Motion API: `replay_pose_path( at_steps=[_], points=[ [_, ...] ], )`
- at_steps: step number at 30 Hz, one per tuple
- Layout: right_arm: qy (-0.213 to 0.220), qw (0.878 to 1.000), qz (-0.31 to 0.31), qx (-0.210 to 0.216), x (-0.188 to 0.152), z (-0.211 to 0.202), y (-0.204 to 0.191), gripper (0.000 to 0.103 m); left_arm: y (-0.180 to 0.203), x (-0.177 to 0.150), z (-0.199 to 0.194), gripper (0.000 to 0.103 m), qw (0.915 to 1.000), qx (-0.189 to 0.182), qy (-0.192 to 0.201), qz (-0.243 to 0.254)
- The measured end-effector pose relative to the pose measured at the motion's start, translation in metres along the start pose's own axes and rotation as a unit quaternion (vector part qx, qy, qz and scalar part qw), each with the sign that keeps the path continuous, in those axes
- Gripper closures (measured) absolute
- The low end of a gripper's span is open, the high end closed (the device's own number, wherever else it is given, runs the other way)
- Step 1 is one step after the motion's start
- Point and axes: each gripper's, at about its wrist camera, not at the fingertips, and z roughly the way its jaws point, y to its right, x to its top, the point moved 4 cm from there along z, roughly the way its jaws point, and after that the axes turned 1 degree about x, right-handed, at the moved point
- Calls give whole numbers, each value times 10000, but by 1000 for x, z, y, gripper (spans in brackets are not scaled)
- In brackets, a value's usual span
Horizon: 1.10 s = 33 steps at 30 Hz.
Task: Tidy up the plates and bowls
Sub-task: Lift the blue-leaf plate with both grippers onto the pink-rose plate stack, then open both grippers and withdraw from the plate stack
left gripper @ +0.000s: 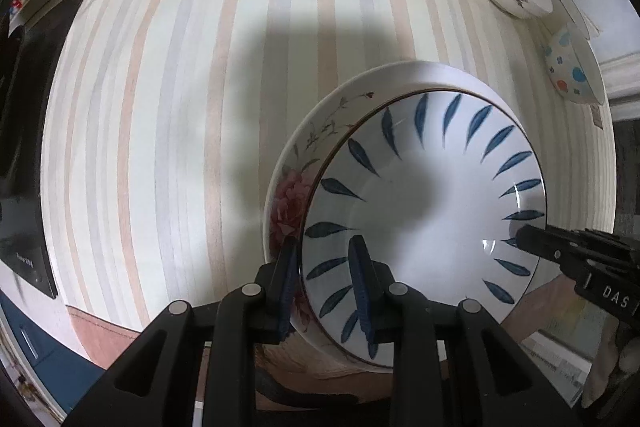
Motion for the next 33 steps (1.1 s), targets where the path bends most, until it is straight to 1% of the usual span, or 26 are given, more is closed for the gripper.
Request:
replay_pose_path(
  at_steps=[5,9,13,16,18,20,21,22,23,24,26,29,30,31,32,33],
  points=[
    [-15,10000,-81,-2,1,-2,1,86,-2,1,-1,80,9999,62,59,-138],
    [37,9997,-170,-186,-1,-7,-4,86,-3,-3,-10,80,9995,154,184,-219],
    [204,9987,-315,-337,-4,-20,-13,86,-1,-10,-26,80,9990,175,358,-205],
    [323,9977,-391,-456,-8,-32,-22,86,4,-22,-47,79,9979,257,576,-134],
    [461,9966,-458,-512,-17,-45,-31,82,8,-30,-62,79,9970,263,730,-78],
    [615,9955,-471,-539,-28,-59,-40,69,12,-40,-76,79,9960,245,859,-26],
    [688,9950,-478,-543,-34,-66,-44,65,15,-47,-86,79,9954,196,935,15],
    [768,9943,-492,-544,-40,-73,-48,59,18,-53,-93,79,9949,165,998,37],
    [860,9935,-488,-556,-47,-82,-51,53,20,-58,-102,77,9941,164,1070,66],
    [950,9926,-497,-572,-53,-90,-55,49,22,-66,-112,77,9931,187,1155,113],
    [1121,9907,-508,-586,-64,-106,-59,36,25,-72,-126,74,9918,127,1264,151],
    [1365,9878,-466,-583,-85,-130,-67,26,29,-86,-143,70,9895,126,1424,192],
    [1413,9874,-443,-553,-92,-137,-69,25,28,-92,-150,68,9888,130,1476,200],
    [1456,9870,-421,-529,-98,-141,-72,22,29,-96,-155,61,9882,104,1512,202],
    [1499,9865,-406,-524,-105,-147,-74,20,31,-102,-161,50,9877,92,1548,208],
    [1542,9858,-401,-532,-112,-151,-77,19,30,-108,-165,44,9870,102,1590,210]
  ],
)
